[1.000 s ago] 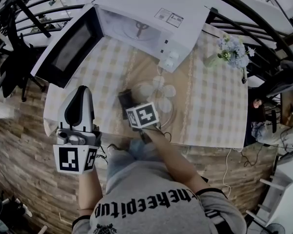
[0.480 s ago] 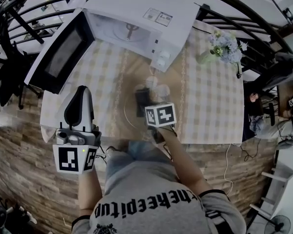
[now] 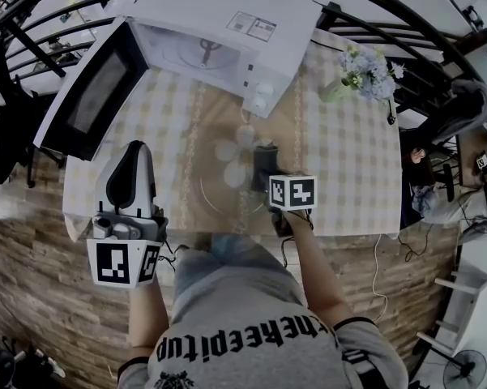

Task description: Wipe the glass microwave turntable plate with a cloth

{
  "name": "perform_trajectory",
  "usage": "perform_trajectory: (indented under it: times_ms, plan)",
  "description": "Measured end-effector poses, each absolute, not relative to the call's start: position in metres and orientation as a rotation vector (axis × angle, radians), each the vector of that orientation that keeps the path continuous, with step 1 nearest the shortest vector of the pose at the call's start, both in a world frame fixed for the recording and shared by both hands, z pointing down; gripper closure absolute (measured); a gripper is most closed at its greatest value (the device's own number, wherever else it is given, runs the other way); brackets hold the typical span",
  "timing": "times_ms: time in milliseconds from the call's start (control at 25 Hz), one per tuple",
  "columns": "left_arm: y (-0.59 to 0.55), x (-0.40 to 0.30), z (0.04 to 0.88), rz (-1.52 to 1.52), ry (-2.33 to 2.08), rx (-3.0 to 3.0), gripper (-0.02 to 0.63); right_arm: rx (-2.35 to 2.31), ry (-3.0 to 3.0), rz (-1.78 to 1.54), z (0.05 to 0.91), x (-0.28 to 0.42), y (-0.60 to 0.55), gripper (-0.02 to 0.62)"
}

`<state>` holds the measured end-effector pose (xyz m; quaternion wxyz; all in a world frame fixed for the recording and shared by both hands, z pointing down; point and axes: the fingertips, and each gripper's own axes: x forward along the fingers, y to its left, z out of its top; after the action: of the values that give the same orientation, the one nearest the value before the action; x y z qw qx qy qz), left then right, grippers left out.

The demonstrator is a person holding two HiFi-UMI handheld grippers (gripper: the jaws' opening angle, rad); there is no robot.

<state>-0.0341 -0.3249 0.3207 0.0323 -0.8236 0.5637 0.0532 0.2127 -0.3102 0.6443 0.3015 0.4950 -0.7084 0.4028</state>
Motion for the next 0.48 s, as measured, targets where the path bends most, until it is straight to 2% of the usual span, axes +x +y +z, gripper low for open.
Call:
perform_trajectory:
  times_ms: [280,480]
  plan:
    - [-0.323,-0.036,0.323,0.163,1.739,-2.538,0.583,1.378,-1.834,1.063,0.643,0.241,-0.304,0.495]
    - [-0.319,-0.043,0.325,0.17,1.759,-2.53,0.583,1.353,-1.812,1.006,0.639,0.228,-0.302,0.495]
